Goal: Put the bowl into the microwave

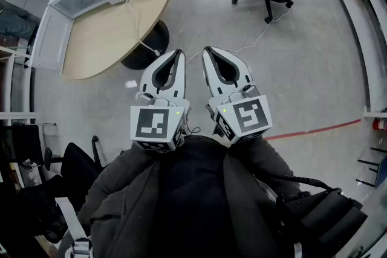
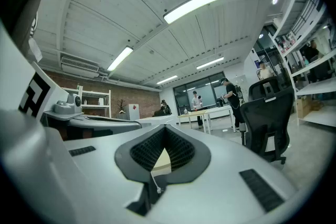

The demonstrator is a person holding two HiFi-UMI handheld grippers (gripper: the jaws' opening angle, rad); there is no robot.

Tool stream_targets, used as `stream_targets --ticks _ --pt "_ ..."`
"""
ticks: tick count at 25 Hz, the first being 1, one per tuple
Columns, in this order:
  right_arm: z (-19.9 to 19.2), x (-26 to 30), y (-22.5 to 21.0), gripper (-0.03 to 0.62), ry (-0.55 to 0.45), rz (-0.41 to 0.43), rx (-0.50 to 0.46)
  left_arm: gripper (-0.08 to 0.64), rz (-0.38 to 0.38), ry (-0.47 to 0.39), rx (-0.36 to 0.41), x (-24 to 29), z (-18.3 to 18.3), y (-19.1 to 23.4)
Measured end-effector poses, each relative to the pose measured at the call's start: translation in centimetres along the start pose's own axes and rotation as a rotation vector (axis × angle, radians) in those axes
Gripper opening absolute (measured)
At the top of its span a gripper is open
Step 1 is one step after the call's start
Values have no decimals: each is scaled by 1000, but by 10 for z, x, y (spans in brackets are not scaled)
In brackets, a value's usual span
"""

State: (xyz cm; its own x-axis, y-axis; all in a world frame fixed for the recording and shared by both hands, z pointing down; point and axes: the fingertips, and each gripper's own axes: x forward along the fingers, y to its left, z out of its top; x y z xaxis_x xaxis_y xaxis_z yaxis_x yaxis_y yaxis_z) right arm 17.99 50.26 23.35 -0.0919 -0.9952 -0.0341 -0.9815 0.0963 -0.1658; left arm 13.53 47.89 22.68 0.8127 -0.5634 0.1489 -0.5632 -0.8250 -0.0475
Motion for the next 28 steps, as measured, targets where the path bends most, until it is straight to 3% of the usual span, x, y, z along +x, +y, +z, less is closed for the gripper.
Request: stream_targets --ticks 8,11,18,28 --pt "5 -35 -29 5 -9 3 31 9 -6 17 -3 9 -3 -45" --pt "4 -41 -33 5 -2 0 41 9 -26 63 -14 11 -14 -53" --pt "7 -71 -58 6 -24 -31 117 9 -35 88 8 17 -12 -80" --pt "-2 -37 -80 6 19 -54 111 9 -42 68 -58 51 -16 -54"
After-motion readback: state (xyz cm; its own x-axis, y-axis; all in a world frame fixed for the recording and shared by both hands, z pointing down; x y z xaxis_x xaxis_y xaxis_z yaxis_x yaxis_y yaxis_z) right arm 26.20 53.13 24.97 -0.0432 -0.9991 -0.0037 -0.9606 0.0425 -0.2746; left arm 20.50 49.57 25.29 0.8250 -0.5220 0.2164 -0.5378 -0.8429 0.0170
